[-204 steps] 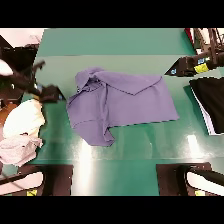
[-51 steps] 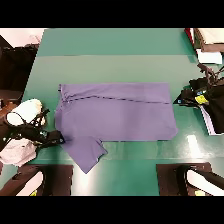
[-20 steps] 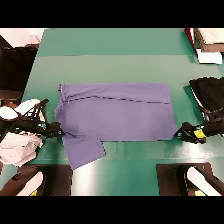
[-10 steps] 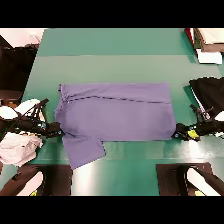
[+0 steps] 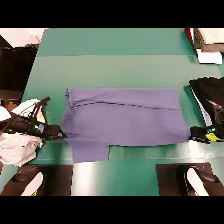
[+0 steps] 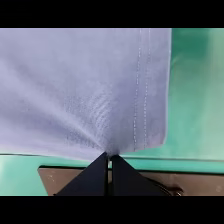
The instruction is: Fold the shirts.
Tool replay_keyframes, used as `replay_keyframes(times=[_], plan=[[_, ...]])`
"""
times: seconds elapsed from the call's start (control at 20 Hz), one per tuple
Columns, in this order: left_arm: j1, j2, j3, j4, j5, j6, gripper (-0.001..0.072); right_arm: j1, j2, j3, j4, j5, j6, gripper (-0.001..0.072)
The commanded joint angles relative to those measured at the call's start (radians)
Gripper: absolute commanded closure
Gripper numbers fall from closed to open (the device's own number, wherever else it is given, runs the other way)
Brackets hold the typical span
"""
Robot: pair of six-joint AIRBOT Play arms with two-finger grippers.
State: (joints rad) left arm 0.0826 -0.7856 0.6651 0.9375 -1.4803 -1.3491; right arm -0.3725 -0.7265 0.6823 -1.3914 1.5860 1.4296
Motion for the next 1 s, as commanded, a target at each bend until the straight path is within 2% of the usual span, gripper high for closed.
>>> replay_keyframes(times=[0.0, 0.1, 0.25, 0.6, 0.95], plan=[[-0.027, 0.014, 0.145, -0.024, 0.069, -0.003, 0.0681, 0.001, 0.034, 0.058, 0.0, -0.016, 0.006, 0.0698], [-0.027, -0.037, 0.237, -0.018, 0.172, -0.003, 0.0681, 0.002, 0.012, 0.085, 0.059, -0.091, 0.006, 0.0698], [-0.027, -0.176, 0.339, -0.011, 0.216, 0.023, 0.0681, 0.012, -0.097, 0.161, 0.116, -0.128, 0.006, 0.0698], [-0.027, -0.423, 0.391, -0.001, 0.323, 0.048, 0.068, 0.158, -0.413, 0.394, 0.113, -0.262, 0.011, 0.0698], [-0.027, -0.556, 0.504, -0.002, 0.501, 0.048, 0.068, 0.23, -0.658, 0.583, 0.114, -0.324, 0.04, 0.0695]])
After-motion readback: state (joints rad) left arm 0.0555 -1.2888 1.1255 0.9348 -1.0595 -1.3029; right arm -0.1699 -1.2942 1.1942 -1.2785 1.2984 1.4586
